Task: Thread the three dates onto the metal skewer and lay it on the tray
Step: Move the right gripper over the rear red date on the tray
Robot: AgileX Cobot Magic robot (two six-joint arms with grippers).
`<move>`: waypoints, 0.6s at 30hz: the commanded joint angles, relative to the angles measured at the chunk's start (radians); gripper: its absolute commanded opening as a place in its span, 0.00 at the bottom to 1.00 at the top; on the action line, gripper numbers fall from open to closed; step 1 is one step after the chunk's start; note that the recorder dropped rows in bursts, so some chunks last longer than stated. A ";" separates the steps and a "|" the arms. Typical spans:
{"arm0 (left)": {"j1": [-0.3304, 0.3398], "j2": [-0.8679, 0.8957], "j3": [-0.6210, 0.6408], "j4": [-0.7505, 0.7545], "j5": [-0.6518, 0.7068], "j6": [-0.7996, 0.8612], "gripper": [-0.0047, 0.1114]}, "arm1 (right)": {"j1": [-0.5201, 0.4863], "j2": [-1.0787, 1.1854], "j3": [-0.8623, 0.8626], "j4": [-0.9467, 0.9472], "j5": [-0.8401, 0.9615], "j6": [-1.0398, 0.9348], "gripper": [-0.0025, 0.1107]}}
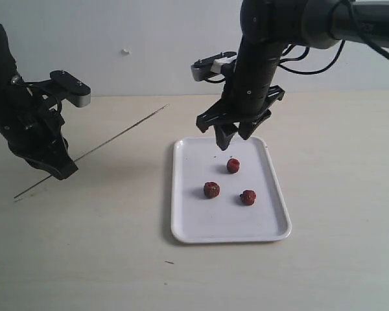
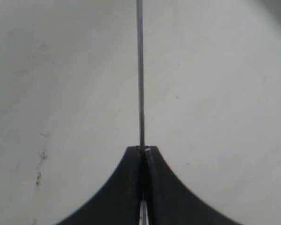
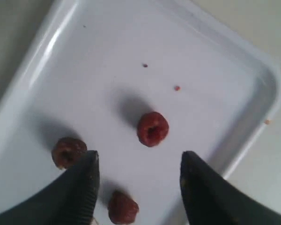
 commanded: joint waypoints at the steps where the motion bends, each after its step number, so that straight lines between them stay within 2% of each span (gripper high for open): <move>1: 0.002 -0.004 -0.005 -0.015 -0.010 0.000 0.04 | 0.007 0.042 -0.010 0.013 -0.060 0.002 0.49; 12: 0.002 -0.004 -0.005 -0.017 -0.010 0.008 0.04 | 0.005 0.125 -0.010 0.005 -0.073 0.020 0.49; 18: 0.002 -0.004 -0.005 -0.032 -0.010 0.025 0.04 | 0.005 0.128 -0.010 -0.078 -0.090 0.073 0.49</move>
